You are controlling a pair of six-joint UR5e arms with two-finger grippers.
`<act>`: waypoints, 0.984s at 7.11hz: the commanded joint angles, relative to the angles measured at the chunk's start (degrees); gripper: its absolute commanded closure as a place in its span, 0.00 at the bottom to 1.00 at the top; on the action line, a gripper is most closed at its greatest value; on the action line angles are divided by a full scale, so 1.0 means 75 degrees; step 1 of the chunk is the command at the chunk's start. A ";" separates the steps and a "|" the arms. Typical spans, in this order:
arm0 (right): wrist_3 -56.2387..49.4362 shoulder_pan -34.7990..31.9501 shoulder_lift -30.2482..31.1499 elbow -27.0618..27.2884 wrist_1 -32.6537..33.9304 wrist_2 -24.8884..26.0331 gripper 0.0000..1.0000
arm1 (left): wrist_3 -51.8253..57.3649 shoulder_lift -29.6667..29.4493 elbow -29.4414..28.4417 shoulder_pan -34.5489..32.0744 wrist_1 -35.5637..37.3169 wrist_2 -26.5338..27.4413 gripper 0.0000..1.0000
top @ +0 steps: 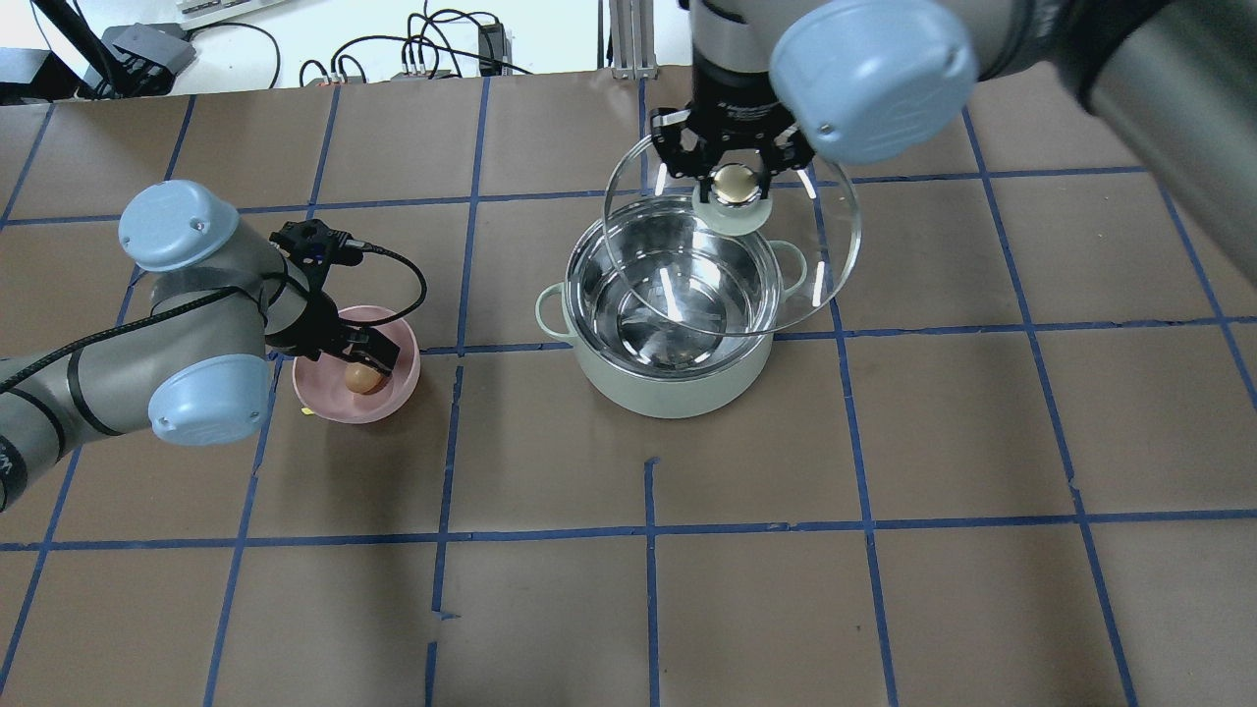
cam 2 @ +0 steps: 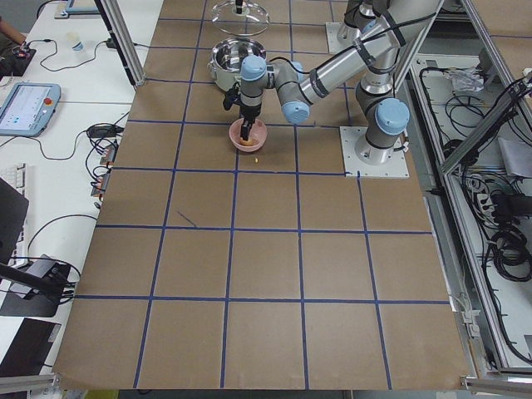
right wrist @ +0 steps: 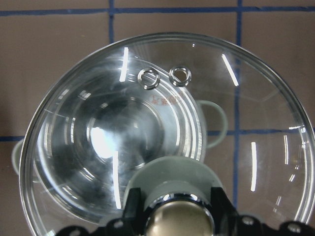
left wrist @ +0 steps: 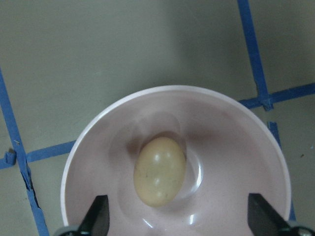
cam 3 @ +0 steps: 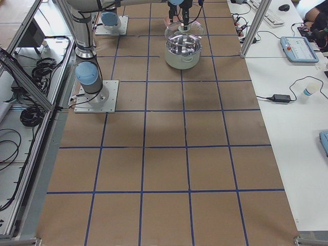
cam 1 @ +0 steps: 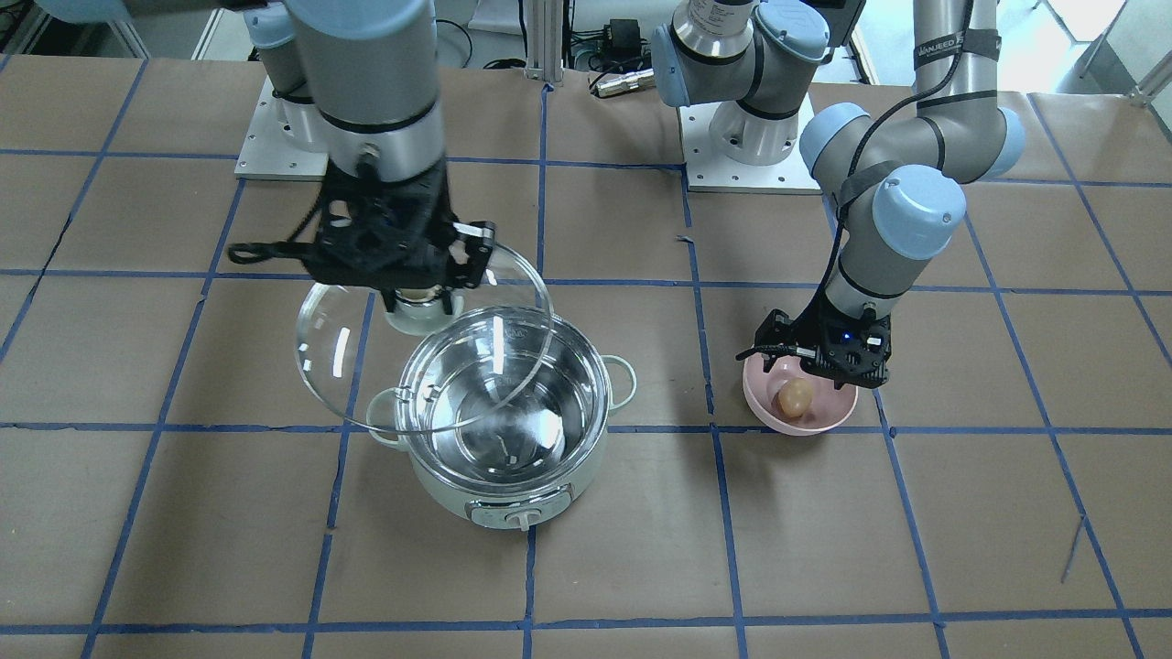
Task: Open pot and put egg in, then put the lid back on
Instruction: 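Lift the glass lid off the pot and move it aside with the right gripper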
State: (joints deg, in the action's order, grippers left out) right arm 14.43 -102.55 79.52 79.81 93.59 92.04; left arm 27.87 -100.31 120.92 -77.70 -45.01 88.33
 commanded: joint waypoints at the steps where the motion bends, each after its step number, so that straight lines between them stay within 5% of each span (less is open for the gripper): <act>1: -0.0738 0.1131 0.1066 0.0641 -0.0445 -0.0027 0.93 | 0.0221 -0.0172 0.0014 -0.0011 0.0014 0.0046 0.00; 7: -0.1080 0.1216 0.1163 0.0773 -0.0479 0.0020 0.94 | 0.0292 -0.0512 0.0003 -0.0012 0.0225 -0.0012 0.00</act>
State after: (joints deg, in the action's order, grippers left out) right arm 6.36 -93.48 88.20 85.59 90.13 92.09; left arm 30.02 -103.93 120.96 -77.78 -43.44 88.41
